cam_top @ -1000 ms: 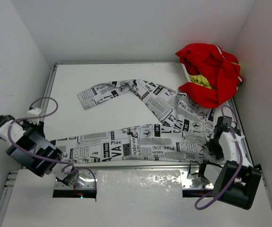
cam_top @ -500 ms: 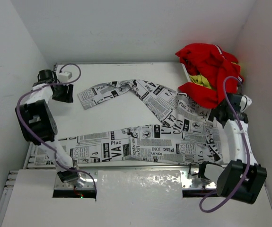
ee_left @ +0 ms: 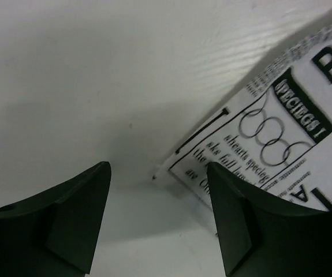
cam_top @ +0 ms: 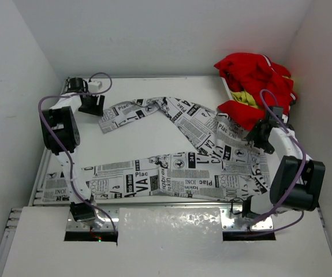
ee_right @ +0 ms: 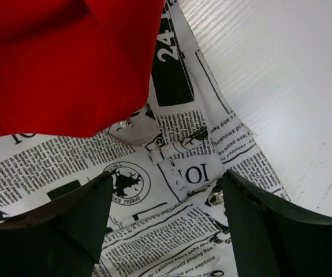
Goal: Fold and stack the trousers
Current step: Flatten the trousers out
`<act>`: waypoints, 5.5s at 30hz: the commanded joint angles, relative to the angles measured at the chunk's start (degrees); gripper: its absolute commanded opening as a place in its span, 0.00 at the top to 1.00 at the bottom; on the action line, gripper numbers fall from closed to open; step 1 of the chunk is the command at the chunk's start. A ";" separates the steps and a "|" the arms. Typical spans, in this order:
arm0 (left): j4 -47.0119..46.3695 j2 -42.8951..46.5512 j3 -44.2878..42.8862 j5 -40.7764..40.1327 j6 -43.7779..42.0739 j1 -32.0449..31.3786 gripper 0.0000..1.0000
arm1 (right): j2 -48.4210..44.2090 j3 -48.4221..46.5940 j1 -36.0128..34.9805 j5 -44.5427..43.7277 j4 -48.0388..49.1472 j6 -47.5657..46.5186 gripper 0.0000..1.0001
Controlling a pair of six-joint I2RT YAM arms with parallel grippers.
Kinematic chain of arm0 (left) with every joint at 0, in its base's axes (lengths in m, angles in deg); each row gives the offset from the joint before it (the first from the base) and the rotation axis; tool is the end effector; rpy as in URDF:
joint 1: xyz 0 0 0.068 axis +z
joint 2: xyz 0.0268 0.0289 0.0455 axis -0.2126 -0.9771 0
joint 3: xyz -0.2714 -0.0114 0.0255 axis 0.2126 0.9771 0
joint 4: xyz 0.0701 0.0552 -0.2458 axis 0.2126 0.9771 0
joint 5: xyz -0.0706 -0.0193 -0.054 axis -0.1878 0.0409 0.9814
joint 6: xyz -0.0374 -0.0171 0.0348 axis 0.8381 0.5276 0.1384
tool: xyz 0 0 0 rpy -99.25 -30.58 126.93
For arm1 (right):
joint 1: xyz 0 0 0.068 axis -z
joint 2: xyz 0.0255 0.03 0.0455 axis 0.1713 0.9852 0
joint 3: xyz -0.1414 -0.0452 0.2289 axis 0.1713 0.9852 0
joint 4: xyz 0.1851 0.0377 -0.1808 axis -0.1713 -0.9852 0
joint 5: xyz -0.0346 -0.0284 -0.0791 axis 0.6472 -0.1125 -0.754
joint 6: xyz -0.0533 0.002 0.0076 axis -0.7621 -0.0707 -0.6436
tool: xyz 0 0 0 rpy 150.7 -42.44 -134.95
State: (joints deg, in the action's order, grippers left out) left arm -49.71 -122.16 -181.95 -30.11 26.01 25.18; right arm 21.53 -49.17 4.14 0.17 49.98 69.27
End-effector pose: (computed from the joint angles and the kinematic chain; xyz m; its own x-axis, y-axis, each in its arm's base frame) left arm 0.4676 0.0985 0.1543 -0.8005 0.2430 -0.5478 0.2703 0.9623 0.0319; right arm 0.2637 -0.0729 0.2006 -0.5574 0.6627 -0.5001 0.7226 0.6838 0.1007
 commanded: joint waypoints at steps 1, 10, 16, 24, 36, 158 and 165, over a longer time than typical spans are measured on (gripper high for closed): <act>0.55 -1.49 -2.58 1.99 -0.76 -0.60 0.34 | 1.43 -3.02 -0.11 1.18 0.05 -0.11 0.28; 9.25 -2.82 -1.55 5.51 -2.16 -0.60 0.54 | 3.19 -4.34 -0.38 -0.58 -0.12 0.77 0.28; 7.78 4.28 3.39 6.83 -5.15 0.01 1.00 | 5.82 -4.86 -0.38 2.58 2.69 1.38 0.28; -8.30 21.59 -0.83 -4.77 -16.81 1.51 1.00 | 16.37 -4.43 -0.02 6.01 -0.66 3.76 0.29; -1.91 40.15 32.54 3.40 -38.19 5.44 1.00 | 14.88 -1.09 -0.11 7.59 3.04 2.79 0.29; -0.41 39.37 24.58 -8.99 -13.50 16.63 1.00 | 14.08 -0.04 -4.60 -2.69 3.13 9.56 0.32; 1.43 40.68 15.69 -7.50 -16.66 16.80 1.00 | 10.06 8.04 -3.54 -3.39 -1.00 13.42 0.33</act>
State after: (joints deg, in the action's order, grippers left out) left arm -48.03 -84.30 -163.78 -37.25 12.26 41.25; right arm 33.92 -46.59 -0.19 -0.07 52.80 79.80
